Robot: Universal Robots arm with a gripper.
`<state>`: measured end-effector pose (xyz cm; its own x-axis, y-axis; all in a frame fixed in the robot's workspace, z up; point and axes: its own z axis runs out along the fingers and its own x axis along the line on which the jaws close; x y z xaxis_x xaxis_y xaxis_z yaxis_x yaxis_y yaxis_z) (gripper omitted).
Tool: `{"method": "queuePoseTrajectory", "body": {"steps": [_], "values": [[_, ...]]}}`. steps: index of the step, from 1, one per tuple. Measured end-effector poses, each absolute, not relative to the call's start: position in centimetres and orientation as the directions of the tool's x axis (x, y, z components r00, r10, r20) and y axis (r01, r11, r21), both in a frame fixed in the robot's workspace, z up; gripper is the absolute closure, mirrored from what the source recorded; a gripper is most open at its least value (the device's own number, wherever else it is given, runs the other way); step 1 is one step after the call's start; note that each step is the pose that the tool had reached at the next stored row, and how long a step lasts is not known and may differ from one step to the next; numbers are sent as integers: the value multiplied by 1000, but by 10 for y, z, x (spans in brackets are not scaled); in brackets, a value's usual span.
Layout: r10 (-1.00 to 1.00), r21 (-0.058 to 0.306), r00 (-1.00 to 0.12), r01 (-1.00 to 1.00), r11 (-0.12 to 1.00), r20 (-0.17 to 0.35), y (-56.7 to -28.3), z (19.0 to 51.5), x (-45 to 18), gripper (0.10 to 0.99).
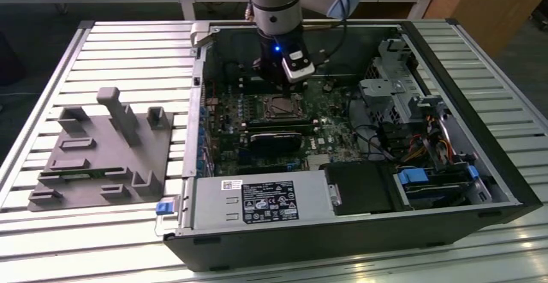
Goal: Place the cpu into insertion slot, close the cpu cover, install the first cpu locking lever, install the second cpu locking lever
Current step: 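Install the first cpu locking lever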
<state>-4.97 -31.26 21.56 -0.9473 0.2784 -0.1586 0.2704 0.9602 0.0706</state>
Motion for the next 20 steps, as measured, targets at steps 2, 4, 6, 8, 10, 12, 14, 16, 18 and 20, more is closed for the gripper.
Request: {"method": "queuePoseTrajectory", "body": {"steps": [2, 4, 6, 8, 10, 12, 14, 16, 18, 20], "values": [[277, 61, -949, 271, 961, -152, -313, 215, -49, 980], [277, 55, -950, 272, 961, -142, -314, 215, -47, 980], [277, 50, -952, 273, 961, -128, -314, 214, -44, 980], [277, 45, -954, 273, 961, -114, -314, 214, -39, 980], [277, 40, -956, 274, 961, -100, -314, 213, -36, 980], [276, 35, -957, 274, 961, -86, -314, 212, -34, 980], [276, 32, -958, 275, 961, -74, -314, 211, -33, 980], [276, 30, -959, 275, 961, -69, -314, 210, -33, 980], [277, 29, -959, 275, 961, -66, -315, 209, -34, 980], [277, 29, -959, 275, 961, -65, -315, 208, -34, 980]]}}
